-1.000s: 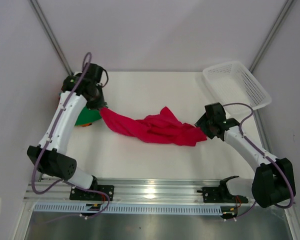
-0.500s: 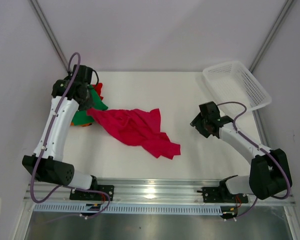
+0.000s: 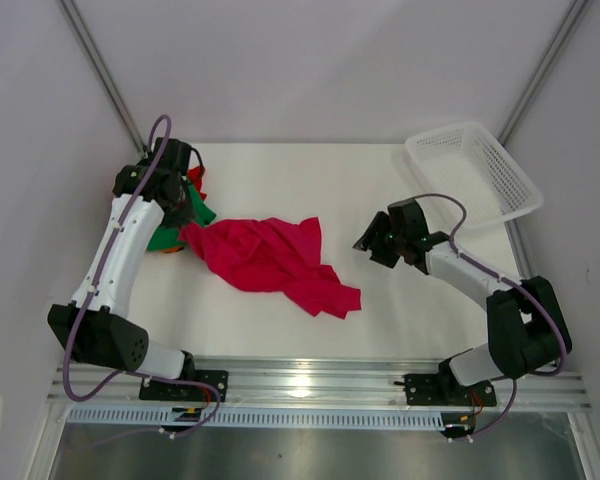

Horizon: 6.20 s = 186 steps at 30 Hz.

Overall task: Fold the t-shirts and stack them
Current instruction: Flatten out the tshirt

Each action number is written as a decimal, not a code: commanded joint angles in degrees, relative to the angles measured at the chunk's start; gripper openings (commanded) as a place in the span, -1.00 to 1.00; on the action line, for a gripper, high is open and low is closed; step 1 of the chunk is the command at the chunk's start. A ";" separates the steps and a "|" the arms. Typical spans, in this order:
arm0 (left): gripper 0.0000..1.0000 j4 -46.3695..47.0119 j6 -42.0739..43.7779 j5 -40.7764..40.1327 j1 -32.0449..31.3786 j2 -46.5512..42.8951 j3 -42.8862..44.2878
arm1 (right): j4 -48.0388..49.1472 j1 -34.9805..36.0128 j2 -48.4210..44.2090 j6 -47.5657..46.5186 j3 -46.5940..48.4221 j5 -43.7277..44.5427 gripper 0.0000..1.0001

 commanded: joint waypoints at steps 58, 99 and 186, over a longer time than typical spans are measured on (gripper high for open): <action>-0.97 1.97 4.71 -0.29 0.45 -2.92 -5.19 | 30.51 9.14 0.57 36.31 -28.58 -9.71 -0.52; -0.98 -8.49 3.65 -16.44 0.80 12.20 42.08 | 0.80 -7.38 1.81 -5.00 17.30 9.36 -1.00; -0.99 42.92 7.08 5.34 0.71 -5.12 -5.10 | -1.31 -9.14 -5.14 -4.39 32.52 -1.10 -1.00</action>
